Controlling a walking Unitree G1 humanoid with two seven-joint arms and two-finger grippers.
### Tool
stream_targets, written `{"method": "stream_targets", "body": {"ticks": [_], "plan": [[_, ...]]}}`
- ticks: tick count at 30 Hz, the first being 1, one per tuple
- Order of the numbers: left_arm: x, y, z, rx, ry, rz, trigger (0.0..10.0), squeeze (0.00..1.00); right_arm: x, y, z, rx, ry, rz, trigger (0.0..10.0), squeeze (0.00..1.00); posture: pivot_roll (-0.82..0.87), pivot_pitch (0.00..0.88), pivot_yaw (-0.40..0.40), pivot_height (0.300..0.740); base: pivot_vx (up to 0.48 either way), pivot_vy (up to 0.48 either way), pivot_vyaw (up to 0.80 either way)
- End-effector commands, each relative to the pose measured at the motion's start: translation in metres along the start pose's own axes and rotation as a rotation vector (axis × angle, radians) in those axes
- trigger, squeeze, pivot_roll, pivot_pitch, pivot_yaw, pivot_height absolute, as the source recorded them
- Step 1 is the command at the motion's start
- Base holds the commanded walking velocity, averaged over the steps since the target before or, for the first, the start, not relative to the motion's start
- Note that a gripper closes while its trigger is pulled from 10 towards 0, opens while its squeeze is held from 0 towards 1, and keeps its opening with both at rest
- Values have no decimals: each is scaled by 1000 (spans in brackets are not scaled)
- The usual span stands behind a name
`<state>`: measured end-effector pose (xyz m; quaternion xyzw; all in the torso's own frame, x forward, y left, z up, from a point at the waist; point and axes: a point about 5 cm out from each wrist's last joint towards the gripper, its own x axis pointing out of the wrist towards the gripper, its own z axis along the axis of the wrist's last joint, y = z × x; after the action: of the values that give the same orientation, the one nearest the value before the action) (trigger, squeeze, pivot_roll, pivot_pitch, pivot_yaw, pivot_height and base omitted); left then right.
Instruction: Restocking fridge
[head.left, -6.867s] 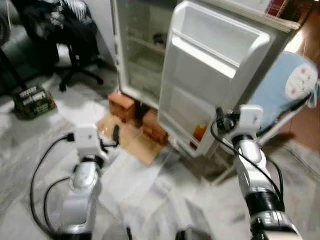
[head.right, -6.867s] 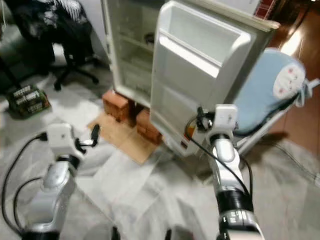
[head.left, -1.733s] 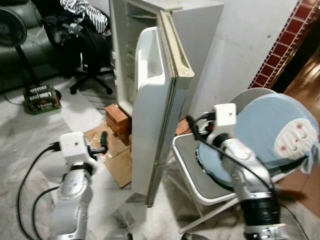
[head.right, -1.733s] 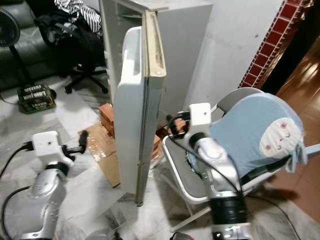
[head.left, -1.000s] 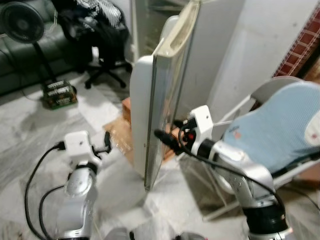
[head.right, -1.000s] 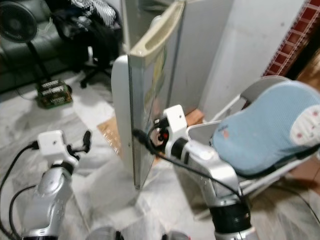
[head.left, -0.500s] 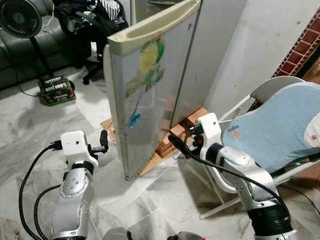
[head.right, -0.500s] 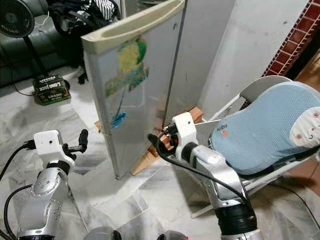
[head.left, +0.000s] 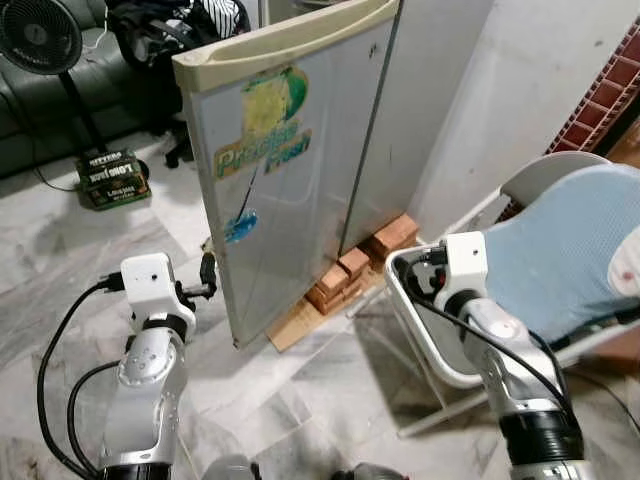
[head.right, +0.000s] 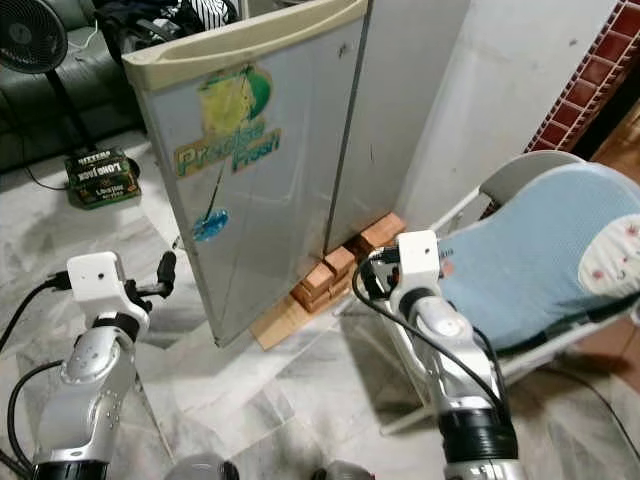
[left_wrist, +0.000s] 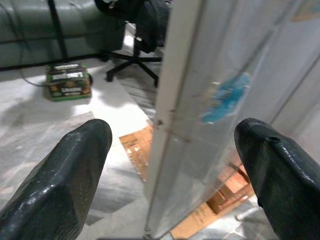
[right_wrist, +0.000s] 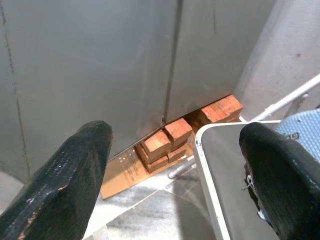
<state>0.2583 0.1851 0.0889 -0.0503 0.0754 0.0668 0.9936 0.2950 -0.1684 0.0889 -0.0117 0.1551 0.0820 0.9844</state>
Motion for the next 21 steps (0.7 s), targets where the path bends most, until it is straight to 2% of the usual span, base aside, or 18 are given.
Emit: {"method": "stream_targets", "body": {"ticks": [1,8,15,21], "plan": [[2,-4,2,-1,-5,-25,10000,0,-1,-6,-1,-6,-9,-32,10000,0,14,12,-42,740,0,398,-800],[1,-6,2,1,-6,-36,10000,0,-2,-6,1,4,-40,-43,10000,0,15,12,-43,740,0,480,-631],[2,-5,1,7,-7,-32,10000,0,-1,-8,5,-3,-66,-52,10000,0,14,11,-47,740,0,464,0],[2,-7,3,20,-29,-39,10000,0,-1,-7,6,-9,-72,-51,10000,0,14,6,-48,740,0,0,0]]}}
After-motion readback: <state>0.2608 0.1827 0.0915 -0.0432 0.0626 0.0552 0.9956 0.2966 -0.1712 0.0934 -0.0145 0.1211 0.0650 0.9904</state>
